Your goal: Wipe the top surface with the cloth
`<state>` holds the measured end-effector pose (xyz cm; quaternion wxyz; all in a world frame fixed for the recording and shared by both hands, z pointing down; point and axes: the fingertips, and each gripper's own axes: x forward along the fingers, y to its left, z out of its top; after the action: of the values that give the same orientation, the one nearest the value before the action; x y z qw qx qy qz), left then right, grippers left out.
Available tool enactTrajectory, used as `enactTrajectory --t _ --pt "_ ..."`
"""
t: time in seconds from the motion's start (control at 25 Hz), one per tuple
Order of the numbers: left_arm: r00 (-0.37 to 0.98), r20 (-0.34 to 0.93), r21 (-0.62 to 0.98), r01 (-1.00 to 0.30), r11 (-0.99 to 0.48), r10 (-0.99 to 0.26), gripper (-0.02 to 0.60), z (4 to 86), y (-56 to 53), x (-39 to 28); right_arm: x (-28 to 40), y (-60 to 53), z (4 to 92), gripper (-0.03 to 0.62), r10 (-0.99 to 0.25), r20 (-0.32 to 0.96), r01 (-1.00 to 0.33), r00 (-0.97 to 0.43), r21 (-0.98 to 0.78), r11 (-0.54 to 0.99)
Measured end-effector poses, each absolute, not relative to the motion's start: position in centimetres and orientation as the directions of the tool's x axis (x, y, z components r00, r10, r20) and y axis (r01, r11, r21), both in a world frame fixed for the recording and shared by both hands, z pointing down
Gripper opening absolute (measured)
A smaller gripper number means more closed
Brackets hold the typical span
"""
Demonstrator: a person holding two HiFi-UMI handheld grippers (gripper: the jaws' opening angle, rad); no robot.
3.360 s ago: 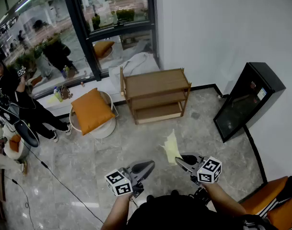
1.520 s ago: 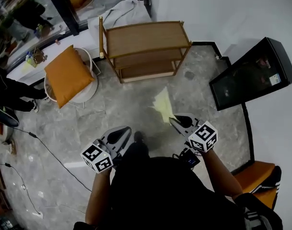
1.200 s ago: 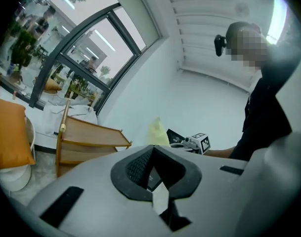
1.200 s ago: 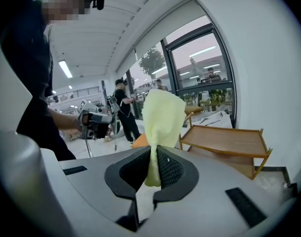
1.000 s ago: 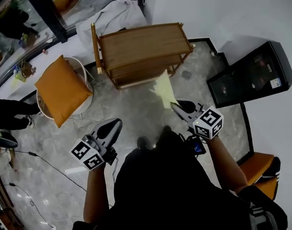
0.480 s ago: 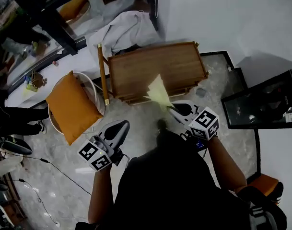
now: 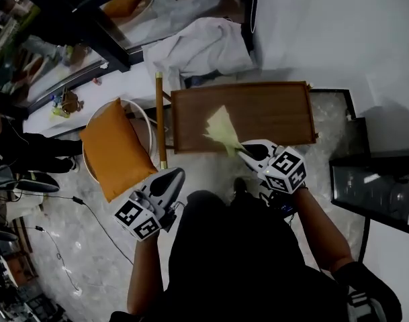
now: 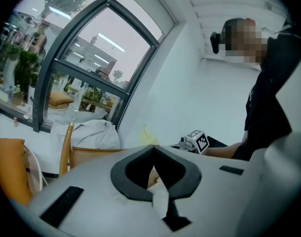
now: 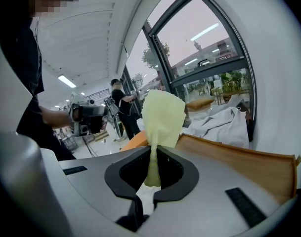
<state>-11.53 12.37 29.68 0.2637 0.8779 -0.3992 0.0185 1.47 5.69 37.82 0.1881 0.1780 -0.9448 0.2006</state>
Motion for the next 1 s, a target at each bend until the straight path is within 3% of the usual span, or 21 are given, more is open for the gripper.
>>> enactTrajectory --t 0.52,1.0 --pt "0.689 0.390 0.489 -0.717 -0.497 -0.611 0.011 37.1 0.4 -20.1 -10.3 -3.7 44.3 0.034 -0.251 0.551 -0.529 -0.796 -0.432 0.730" --pt "0.686 0.453 0.570 -0.714 -0.407 -0.569 0.011 41.8 -7.1 -23.5 -17.9 -9.6 54.1 0.034 -0.212 0.677 -0.680 -0.705 -0.559 0.475"
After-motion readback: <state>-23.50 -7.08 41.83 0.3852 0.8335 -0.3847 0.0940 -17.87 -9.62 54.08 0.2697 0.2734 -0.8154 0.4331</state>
